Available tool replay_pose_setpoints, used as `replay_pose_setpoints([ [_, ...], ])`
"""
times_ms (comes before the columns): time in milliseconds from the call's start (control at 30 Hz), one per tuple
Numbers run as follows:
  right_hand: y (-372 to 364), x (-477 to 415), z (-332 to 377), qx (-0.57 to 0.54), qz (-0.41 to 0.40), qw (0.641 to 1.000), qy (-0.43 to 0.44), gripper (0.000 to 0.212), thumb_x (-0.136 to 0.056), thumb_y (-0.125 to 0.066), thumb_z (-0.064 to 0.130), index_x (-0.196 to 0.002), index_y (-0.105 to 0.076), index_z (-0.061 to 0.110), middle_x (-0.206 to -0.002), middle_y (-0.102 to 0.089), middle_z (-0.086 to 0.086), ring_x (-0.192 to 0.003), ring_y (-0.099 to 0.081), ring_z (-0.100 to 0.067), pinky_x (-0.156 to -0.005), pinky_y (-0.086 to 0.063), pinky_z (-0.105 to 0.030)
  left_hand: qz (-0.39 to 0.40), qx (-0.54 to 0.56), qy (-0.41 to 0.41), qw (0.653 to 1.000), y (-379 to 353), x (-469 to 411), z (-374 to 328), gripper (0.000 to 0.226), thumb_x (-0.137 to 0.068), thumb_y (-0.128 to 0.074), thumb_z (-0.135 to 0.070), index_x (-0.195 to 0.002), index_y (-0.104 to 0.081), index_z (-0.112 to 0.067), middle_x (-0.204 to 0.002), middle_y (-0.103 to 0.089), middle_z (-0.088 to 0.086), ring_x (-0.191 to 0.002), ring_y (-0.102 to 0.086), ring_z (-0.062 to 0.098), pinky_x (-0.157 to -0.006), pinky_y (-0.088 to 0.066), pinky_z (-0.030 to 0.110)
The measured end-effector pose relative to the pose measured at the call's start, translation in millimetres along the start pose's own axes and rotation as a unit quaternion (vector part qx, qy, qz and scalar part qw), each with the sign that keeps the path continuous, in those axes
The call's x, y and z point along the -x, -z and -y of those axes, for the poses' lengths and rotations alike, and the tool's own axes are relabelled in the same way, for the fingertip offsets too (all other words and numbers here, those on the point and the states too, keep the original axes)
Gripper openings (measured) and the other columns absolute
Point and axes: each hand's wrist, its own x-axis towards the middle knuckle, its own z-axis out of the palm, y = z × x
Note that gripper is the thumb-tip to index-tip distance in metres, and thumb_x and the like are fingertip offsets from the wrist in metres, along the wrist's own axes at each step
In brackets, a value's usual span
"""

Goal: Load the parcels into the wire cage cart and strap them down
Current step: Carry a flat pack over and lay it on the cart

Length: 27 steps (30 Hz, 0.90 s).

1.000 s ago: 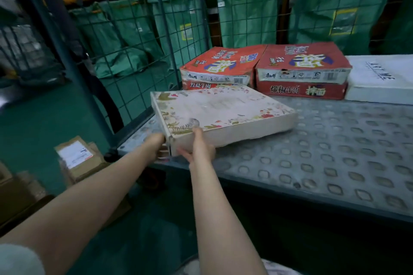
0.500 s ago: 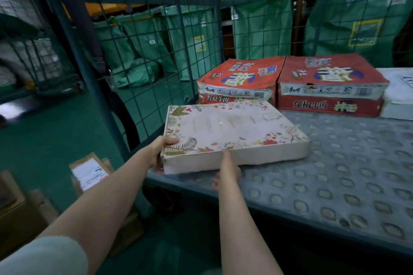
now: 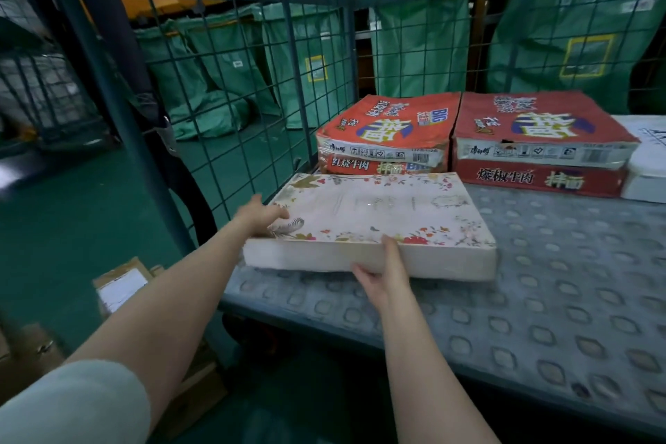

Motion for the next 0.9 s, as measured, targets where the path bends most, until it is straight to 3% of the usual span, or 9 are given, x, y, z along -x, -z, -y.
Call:
replay_pose_setpoints([
  [100, -1.0, -4.2, -5.1, 0.166, 0.049, 0.983, -0.061, 0.059, -0.095, -0.051, 0.034, -0.143, -0.030, 0.008, -0.145, -0.034, -0.020, -0.125, -0.045, -0.038, -0.085, -0.046, -0.039, 0.050, -0.116, -0.163, 0.978, -4.2, 1.0, -15.1, 0.093, -0.076, -0.069, -0.049, -0.149, -0.013, -0.032, -0.155, -0.019, 0.011, -0.139, -0.023, 0.033, -0.113, -0.021, 0.045],
  [200, 4.7, -1.5, -7.0, 0.287, 0.043, 0.951, -0.104, 0.049, -0.097, -0.051, 0.023, -0.136, -0.037, -0.003, -0.122, -0.049, -0.029, -0.107, -0.056, -0.039, -0.082, -0.049, -0.037, 0.079, -0.331, -0.264, 0.903, -24.9, 15.0, -14.0, 0.103, -0.071, -0.073, -0.053, -0.147, -0.006, -0.043, -0.154, -0.015, 0.008, -0.139, -0.018, 0.030, -0.113, -0.015, 0.048],
  [267, 9.5, -2.8, -2.4, 0.317, 0.011, 0.947, -0.057, 0.027, -0.096, -0.049, 0.014, -0.113, -0.053, -0.008, -0.089, -0.058, -0.022, -0.077, -0.060, -0.030, -0.064, -0.053, -0.030, 0.025, -0.418, -0.291, 0.860, -40.2, 18.4, -9.9, 0.105, -0.071, -0.075, -0.049, -0.148, -0.004, -0.042, -0.151, -0.018, 0.008, -0.135, -0.021, 0.029, -0.110, -0.018, 0.044],
  [333, 17.0, -8.7, 4.0, 0.302, -0.080, 0.949, 0.040, 0.022, -0.094, -0.048, 0.009, -0.080, -0.059, -0.004, -0.067, -0.058, -0.015, -0.059, -0.057, -0.026, -0.051, -0.052, -0.029, -0.017, -0.437, -0.289, 0.852, -49.6, 13.7, -7.4, 0.103, -0.073, -0.075, -0.044, -0.148, -0.005, -0.040, -0.144, -0.025, 0.007, -0.130, -0.028, 0.027, -0.107, -0.024, 0.040],
  [433, 32.9, -16.2, 15.8, 0.298, -0.261, 0.895, 0.206, 0.020, -0.089, -0.046, 0.018, -0.081, -0.059, 0.005, -0.079, -0.068, -0.015, -0.074, -0.065, -0.033, -0.074, -0.054, -0.041, -0.069, -0.458, -0.310, 0.830, -55.6, 8.5, -8.6, 0.088, -0.081, -0.070, -0.033, -0.148, -0.012, -0.035, -0.134, -0.033, 0.006, -0.121, -0.037, 0.025, -0.100, -0.032, 0.037],
  [500, 42.7, -16.9, 22.1, 0.235, -0.303, 0.890, 0.247, 0.019, -0.088, -0.045, 0.020, -0.104, -0.048, 0.010, -0.093, -0.064, -0.014, -0.083, -0.065, -0.036, -0.080, -0.053, -0.048, -0.095, -0.443, -0.298, 0.840, -59.7, 5.2, -9.5, 0.075, -0.086, -0.064, -0.021, -0.145, -0.019, -0.029, -0.131, -0.037, 0.007, -0.117, -0.043, 0.027, -0.093, -0.038, 0.035],
  [600, 55.7, -19.2, 21.2, 0.278, -0.247, 0.895, 0.245, 0.049, -0.087, -0.050, 0.017, -0.135, -0.041, 0.014, -0.087, -0.059, -0.002, -0.089, -0.064, -0.033, -0.086, -0.052, -0.047, -0.098, -0.370, -0.247, 0.890, -64.7, 1.4, -9.4, 0.058, -0.086, -0.063, -0.013, -0.135, -0.031, -0.020, -0.125, -0.041, 0.010, -0.108, -0.050, 0.030, -0.079, -0.044, 0.038],
  [800, 59.1, -24.5, 27.5, 0.376, -0.098, 0.902, 0.189, 0.074, -0.079, -0.054, 0.003, -0.148, -0.030, 0.017, -0.084, -0.057, 0.011, -0.100, -0.057, -0.023, -0.097, -0.047, -0.038, -0.097, -0.301, -0.225, 0.922, -70.5, -5.1, -10.3, 0.033, -0.087, -0.056, -0.001, -0.112, -0.036, -0.008, -0.115, -0.039, 0.015, -0.089, -0.054, 0.035, -0.062, -0.044, 0.042],
  [900, 53.5, -20.8, 34.2, 0.391, -0.063, 0.905, 0.158, 0.083, -0.076, -0.058, 0.001, -0.149, -0.021, 0.015, -0.109, -0.056, 0.002, -0.110, -0.049, -0.022, -0.103, -0.041, -0.047, -0.095, -0.293, -0.197, 0.931, -73.8, -4.6, -13.7, 0.027, -0.090, -0.056, -0.008, -0.108, -0.036, -0.006, -0.115, -0.039, 0.016, -0.090, -0.054, 0.036, -0.061, -0.040, 0.041],
])
